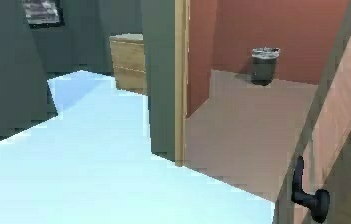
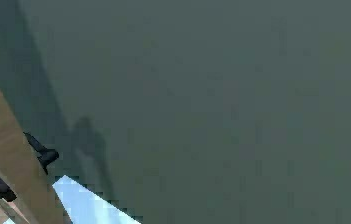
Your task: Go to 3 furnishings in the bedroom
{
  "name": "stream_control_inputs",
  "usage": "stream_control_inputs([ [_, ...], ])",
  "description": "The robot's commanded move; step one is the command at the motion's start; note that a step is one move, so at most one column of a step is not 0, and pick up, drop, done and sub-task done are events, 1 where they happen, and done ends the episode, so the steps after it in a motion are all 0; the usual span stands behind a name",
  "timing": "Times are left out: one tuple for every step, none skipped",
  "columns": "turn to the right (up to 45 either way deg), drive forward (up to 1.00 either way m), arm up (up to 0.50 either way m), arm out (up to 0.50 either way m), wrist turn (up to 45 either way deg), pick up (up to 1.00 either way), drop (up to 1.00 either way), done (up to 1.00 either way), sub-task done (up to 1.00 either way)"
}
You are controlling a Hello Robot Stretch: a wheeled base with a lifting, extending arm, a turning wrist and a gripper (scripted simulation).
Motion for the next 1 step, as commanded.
stream_control_inputs([
  [-45.0, 0.00, 0.00, 0.00, 0.0, 0.00, 0.00, 0.00, 0.00],
])
